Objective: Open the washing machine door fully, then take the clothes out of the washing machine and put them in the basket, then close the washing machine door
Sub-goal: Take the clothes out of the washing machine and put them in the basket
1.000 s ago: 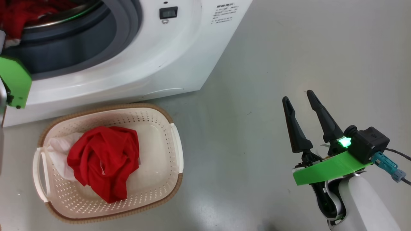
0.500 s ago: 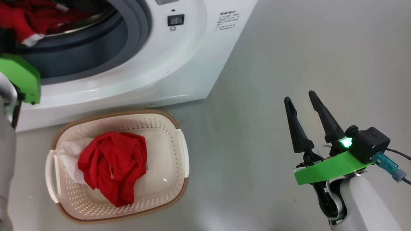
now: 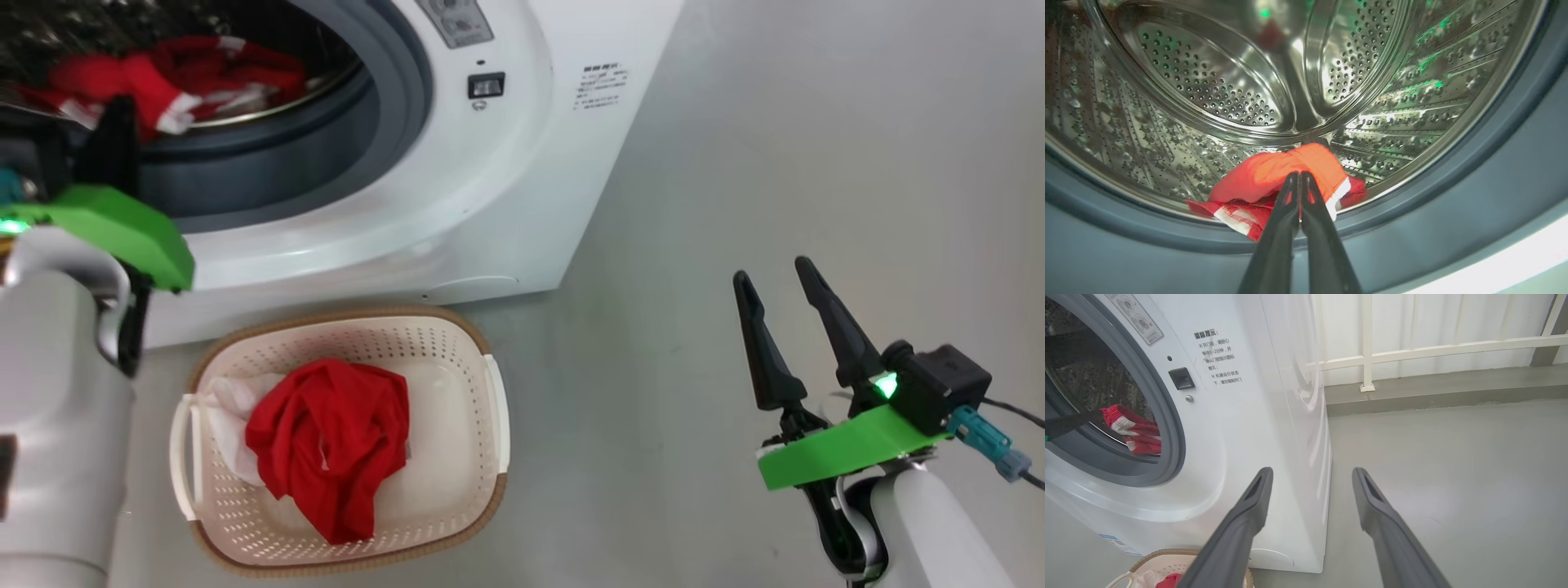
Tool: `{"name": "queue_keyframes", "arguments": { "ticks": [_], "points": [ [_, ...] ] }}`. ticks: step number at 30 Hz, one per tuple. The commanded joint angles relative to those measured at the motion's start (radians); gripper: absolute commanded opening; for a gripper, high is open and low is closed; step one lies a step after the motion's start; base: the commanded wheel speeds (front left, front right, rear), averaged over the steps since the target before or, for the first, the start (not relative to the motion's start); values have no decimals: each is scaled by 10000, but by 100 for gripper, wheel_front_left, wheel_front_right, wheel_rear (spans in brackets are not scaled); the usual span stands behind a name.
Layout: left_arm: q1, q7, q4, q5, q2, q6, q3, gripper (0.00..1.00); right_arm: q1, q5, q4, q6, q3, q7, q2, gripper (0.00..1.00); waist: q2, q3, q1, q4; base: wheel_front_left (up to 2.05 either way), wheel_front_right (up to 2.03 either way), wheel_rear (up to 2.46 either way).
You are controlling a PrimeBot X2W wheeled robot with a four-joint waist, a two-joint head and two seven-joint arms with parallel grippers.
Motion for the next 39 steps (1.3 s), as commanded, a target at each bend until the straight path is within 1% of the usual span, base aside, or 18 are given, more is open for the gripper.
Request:
{"name": "queue_keyframes", "arguments": {
  "ticks": [1, 12, 21, 27, 28, 30, 31, 33, 38, 39],
  "points": [
    [260, -119, -463, -114, 381, -47, 282, 0, 180, -135, -210, 62, 107, -65, 5, 100, 0, -232, 0, 189, 0, 0, 0],
    [2423, -121, -3809, -776, -128, -66, 984, 0, 573, -342, -187, 62, -187, -65, 5, 100, 0, -753, 0, 599, 0, 0, 0],
    [3810, -121, -6308, -1017, -461, -68, 1281, 0, 764, -454, -189, 62, -360, -65, 5, 100, 0, -982, 0, 842, 0, 0, 0],
    [4756, -121, -7768, -1029, -672, -68, 1693, 0, 880, -526, -202, 62, -434, -65, 5, 100, 0, -1168, 0, 858, 0, 0, 0],
    [5048, -122, -8266, -1030, -753, -68, 1807, 0, 918, -534, -217, 62, -467, -65, 5, 100, 0, -1208, 0, 868, 0, 0, 0],
    [5343, -122, -8809, -993, -821, -68, 1899, 0, 946, -548, -229, 62, -489, -65, 5, 100, 0, -1235, 0, 874, 0, 0, 0],
    [5650, -122, -9403, -965, -906, -68, 1988, 0, 989, -562, -248, 62, -523, -65, 5, 100, 0, -1254, 0, 888, 0, 0, 0],
    [5933, -122, -9998, -960, -994, -68, 2081, 0, 1022, -569, -276, 62, -559, -65, 5, 100, 0, -1224, 0, 908, 0, 0, 0],
    [6540, -122, -11145, -897, -1170, -68, 2096, 0, 1022, -592, -328, 62, -608, -65, 5, 100, 0, -1106, 0, 973, 0, 0, 0],
    [6540, -122, -11145, -897, -1170, -68, 2096, 0, 1022, -592, -328, 62, -608, -65, 5, 100, 0, -1106, 0, 973, 0, 0, 0]
  ]
}}
